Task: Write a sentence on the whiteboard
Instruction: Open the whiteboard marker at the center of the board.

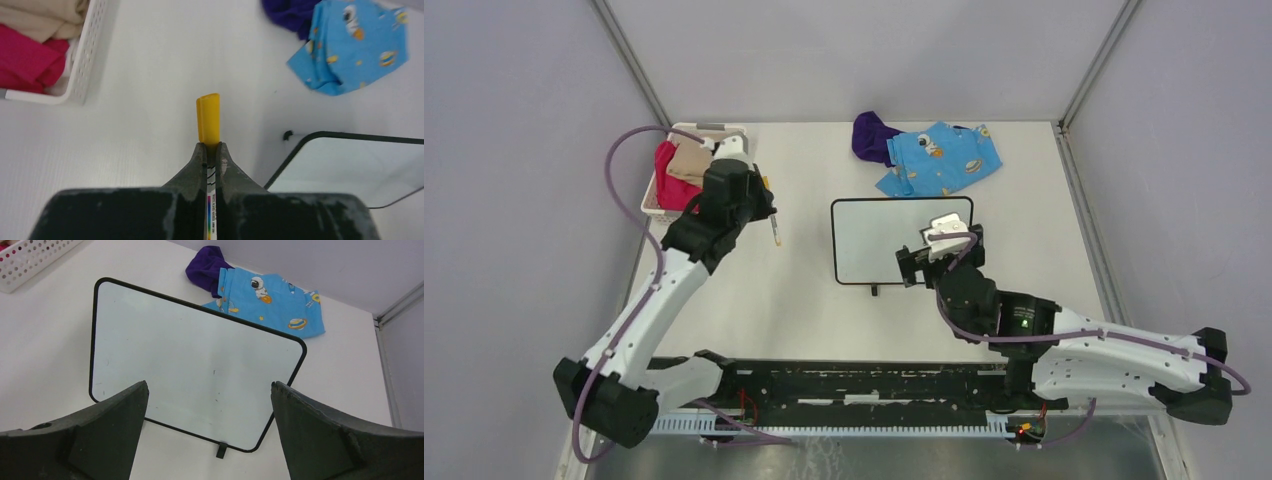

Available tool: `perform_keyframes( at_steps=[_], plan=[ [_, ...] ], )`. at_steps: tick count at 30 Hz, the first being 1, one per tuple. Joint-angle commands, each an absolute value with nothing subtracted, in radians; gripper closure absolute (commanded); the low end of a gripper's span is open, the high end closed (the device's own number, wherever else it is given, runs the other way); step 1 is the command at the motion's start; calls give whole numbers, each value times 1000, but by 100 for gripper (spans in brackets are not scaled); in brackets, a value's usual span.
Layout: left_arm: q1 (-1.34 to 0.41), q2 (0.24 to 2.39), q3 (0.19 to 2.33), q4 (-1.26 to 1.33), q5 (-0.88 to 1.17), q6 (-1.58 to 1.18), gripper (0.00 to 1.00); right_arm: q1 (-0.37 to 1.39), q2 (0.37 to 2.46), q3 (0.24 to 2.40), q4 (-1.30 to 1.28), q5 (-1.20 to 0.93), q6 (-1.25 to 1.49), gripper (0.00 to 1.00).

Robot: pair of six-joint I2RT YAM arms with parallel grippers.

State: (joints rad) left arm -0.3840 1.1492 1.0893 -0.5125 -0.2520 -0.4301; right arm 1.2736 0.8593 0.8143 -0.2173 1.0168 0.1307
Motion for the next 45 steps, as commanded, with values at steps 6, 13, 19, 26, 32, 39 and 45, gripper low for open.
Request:
perform_keyframes(
  at_steps=[6, 13, 19, 26, 32, 39, 45],
  plan=[
    [-385, 900, 1125, -294, -24, -476, 98, 1272, 987, 958, -308, 1367, 111, 7],
    [-385, 812, 1136, -172, 209, -528, 98, 1270, 859, 927, 52, 802, -27, 2],
    [-387, 791, 1076, 80, 376, -690, 98, 1256, 889, 992, 206, 395, 23, 2],
    [-387, 802, 933, 516, 451, -955, 98, 1196, 966, 1067, 253, 169, 127, 2],
    [-391, 824, 919, 579, 481, -1008, 98, 1141, 976, 1030, 356, 123, 199, 2],
    [-397, 838, 951, 530, 489, -952, 98, 1125, 919, 927, 400, 400, 208, 2],
    [-407, 845, 985, 447, 464, -883, 98, 1123, 907, 891, 340, 618, 84, 2]
  ],
)
